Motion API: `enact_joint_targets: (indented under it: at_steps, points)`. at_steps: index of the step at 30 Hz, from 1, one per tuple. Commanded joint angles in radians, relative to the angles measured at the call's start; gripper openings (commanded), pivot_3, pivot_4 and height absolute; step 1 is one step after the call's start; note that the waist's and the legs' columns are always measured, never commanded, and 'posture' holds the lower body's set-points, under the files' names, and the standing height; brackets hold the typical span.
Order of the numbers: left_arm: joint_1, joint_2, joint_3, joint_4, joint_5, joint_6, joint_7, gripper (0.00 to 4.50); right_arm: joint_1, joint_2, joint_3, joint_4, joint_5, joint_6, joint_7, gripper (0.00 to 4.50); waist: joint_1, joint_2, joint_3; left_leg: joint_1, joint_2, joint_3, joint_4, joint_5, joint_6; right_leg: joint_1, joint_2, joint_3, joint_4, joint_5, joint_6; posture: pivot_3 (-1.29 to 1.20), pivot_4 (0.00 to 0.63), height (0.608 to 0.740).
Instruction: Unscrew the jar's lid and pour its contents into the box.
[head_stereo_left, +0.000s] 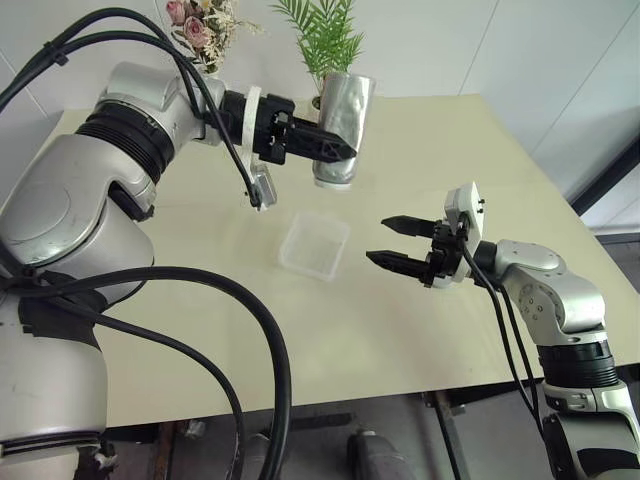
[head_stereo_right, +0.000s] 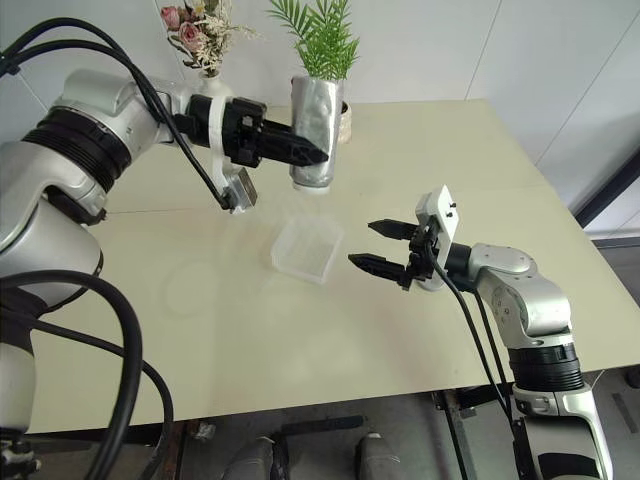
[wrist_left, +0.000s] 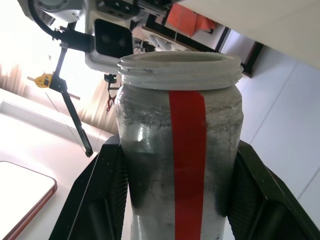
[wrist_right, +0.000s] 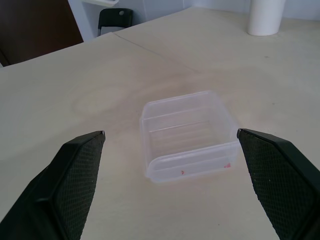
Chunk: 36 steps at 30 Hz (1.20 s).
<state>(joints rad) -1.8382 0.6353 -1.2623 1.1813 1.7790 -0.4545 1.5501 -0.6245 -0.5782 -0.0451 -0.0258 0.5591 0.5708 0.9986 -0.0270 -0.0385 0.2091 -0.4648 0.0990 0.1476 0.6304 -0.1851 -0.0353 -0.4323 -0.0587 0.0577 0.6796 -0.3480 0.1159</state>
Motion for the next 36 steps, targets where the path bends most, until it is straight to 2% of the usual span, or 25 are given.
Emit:
enact_joint_targets:
  at_steps: [1,10,15,22,27,32,36]
  points:
    - [-0.026,-0.005,0.006,0.045,-0.023,0.046,0.006,2.15,-0.024,0.0,-0.02,-0.01,0.022,0.002,0.006,4.46,0.001,0.0,0.0,0.0,0.0,0.0,0.0,0.0,0.0,0.0,0.0,0.0,0.001,0.0,0.0,0.0,0.15,0.74]
    - [0.041,-0.063,0.03,0.128,-0.097,0.203,-0.019,2.15,-0.024,0.003,-0.021,-0.015,0.034,0.009,0.008,4.46,0.0,-0.001,0.0,0.0,0.0,0.0,0.002,0.0,0.0,0.0,0.0,0.0,0.002,0.0,0.0,0.0,0.15,0.74]
    - [0.058,-0.081,-0.012,0.158,-0.078,0.248,-0.041,2.15,-0.018,0.008,-0.034,-0.032,0.043,0.021,-0.012,4.46,-0.001,-0.001,0.0,0.0,0.0,0.0,0.001,0.001,-0.001,-0.001,0.001,0.0,0.004,0.0,0.0,0.0,0.15,0.74]
    - [0.039,-0.095,0.016,0.169,-0.137,0.206,-0.054,2.15,-0.004,0.01,-0.037,-0.06,0.059,0.032,-0.034,4.46,0.001,-0.003,0.002,0.0,0.0,-0.001,0.005,0.0,-0.001,0.0,0.0,0.0,0.007,-0.001,0.0,0.0,0.15,0.74]
    - [0.04,-0.092,0.0,0.147,-0.138,0.171,-0.002,2.15,0.014,0.003,-0.039,-0.068,0.065,0.037,-0.039,4.46,0.0,-0.003,0.002,0.0,0.0,-0.001,0.007,0.0,-0.001,0.0,0.0,0.0,0.009,-0.001,0.0,0.0,0.15,0.74]
    - [0.043,-0.053,0.114,0.134,-0.283,-0.042,-0.057,2.15,0.017,0.01,-0.032,-0.066,0.066,0.036,-0.041,4.46,-0.002,-0.003,0.002,0.0,0.0,-0.001,0.009,0.0,-0.001,0.0,0.0,0.001,0.011,-0.001,0.0,0.0,0.15,0.74]
    - [0.097,0.007,0.267,0.125,-0.484,-0.338,-0.227,2.15,0.021,0.015,-0.024,-0.063,0.065,0.034,-0.038,4.46,-0.003,-0.003,0.002,0.001,0.001,-0.001,0.009,0.0,-0.001,0.0,0.0,0.001,0.011,-0.001,0.0,0.0,0.15,0.74]
